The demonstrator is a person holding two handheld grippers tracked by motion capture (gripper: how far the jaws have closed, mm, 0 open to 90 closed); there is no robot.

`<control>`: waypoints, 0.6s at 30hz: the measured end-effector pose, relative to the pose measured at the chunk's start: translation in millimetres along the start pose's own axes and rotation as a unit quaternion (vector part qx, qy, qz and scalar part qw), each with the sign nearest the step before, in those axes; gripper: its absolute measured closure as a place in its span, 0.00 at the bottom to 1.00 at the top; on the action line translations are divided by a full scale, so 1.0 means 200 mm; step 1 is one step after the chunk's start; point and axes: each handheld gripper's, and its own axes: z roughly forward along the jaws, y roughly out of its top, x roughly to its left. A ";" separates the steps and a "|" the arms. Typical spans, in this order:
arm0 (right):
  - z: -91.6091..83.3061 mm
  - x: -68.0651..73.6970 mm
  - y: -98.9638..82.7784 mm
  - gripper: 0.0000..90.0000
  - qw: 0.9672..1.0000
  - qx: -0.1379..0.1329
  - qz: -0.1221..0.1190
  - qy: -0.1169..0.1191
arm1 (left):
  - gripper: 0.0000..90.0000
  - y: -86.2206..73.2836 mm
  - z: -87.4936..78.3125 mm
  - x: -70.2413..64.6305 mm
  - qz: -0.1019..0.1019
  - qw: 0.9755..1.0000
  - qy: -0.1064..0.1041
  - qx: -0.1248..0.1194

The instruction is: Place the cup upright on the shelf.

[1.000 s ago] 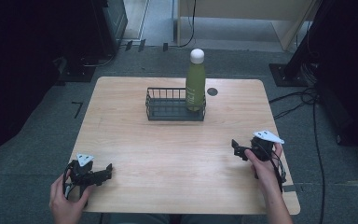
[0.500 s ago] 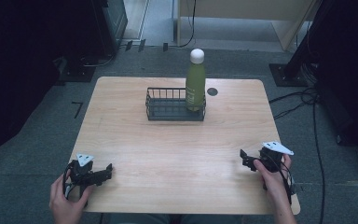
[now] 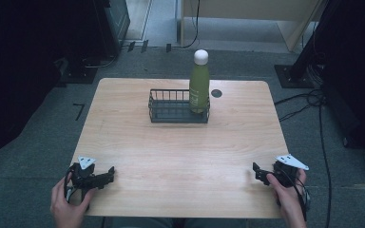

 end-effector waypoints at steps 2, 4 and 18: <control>-0.01 -0.01 -0.02 0.00 1.000 0.004 0.000 -0.005 | 0.00 0.00 0.00 0.00 0.000 1.000 0.000 0.000; -0.02 -0.02 -0.03 0.00 1.000 0.009 0.000 -0.011 | 0.00 0.00 0.00 0.00 0.000 1.000 0.000 0.000; -0.08 -0.06 -0.12 0.00 0.998 0.047 -0.001 -0.048 | 0.00 0.00 0.00 0.00 0.000 1.000 0.000 0.000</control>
